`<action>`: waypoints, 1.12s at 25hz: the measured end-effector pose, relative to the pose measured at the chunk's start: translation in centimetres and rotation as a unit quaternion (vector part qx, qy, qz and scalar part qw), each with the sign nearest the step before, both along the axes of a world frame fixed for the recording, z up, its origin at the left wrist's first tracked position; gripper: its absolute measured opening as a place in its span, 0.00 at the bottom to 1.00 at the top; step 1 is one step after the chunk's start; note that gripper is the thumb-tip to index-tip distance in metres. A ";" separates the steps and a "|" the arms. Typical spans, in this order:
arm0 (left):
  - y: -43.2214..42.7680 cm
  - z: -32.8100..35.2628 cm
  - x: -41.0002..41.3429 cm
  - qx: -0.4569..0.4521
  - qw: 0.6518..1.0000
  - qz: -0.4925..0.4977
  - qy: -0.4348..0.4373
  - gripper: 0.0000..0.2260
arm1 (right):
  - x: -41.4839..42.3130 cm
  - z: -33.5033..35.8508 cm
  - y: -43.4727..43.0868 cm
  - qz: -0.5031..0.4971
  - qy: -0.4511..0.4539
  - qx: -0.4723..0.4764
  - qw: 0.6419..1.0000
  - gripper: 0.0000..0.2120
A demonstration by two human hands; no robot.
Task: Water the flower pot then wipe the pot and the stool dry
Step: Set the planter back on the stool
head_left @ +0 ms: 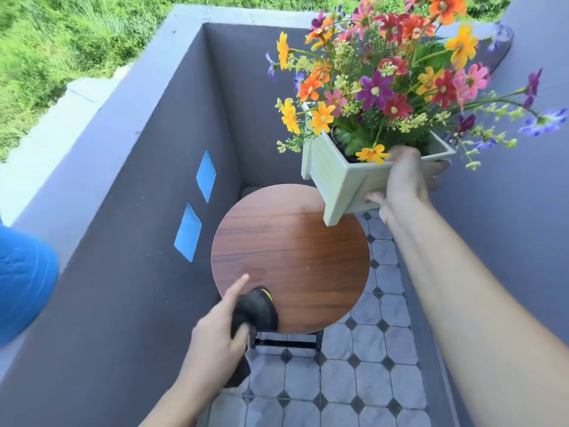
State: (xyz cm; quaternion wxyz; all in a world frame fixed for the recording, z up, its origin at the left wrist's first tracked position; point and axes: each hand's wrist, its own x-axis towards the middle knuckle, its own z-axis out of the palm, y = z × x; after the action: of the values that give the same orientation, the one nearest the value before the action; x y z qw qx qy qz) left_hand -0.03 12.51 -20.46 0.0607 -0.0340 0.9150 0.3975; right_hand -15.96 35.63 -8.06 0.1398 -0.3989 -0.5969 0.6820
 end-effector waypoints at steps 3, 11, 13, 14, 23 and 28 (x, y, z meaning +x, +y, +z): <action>-1.4 1.8 -3.3 0.115 0.977 0.153 -0.095 0.27 | 0.6 0.4 -1.8 0.004 -0.001 0.020 1.000 0.33; -1.0 7.3 -12.7 0.334 0.923 0.184 -0.055 0.10 | 2.6 -1.6 -8.2 0.020 -0.045 0.033 0.998 0.46; 0.0 8.0 -12.8 0.385 0.906 0.168 -0.053 0.11 | 3.5 -3.0 -9.4 0.023 -0.053 0.038 0.998 0.47; 0.3 8.0 -12.7 0.406 0.897 0.166 -0.056 0.11 | 3.9 -3.5 -9.9 0.021 -0.055 0.033 0.998 0.44; 0.9 5.9 -10.4 0.471 0.872 0.129 -0.034 0.08 | 8.7 -6.1 -10.3 0.110 -0.052 0.071 0.990 0.48; 1.6 4.5 -9.8 0.506 0.852 0.128 -0.025 0.08 | 10.3 -6.0 -7.2 0.189 0.022 0.109 0.976 0.51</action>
State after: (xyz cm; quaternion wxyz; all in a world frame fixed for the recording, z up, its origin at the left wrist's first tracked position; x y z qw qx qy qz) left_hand -9.88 14.14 -15.99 0.0414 -0.1253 0.5727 0.8091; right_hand -5.68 28.44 -14.11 0.0640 -0.2461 -0.7290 0.6355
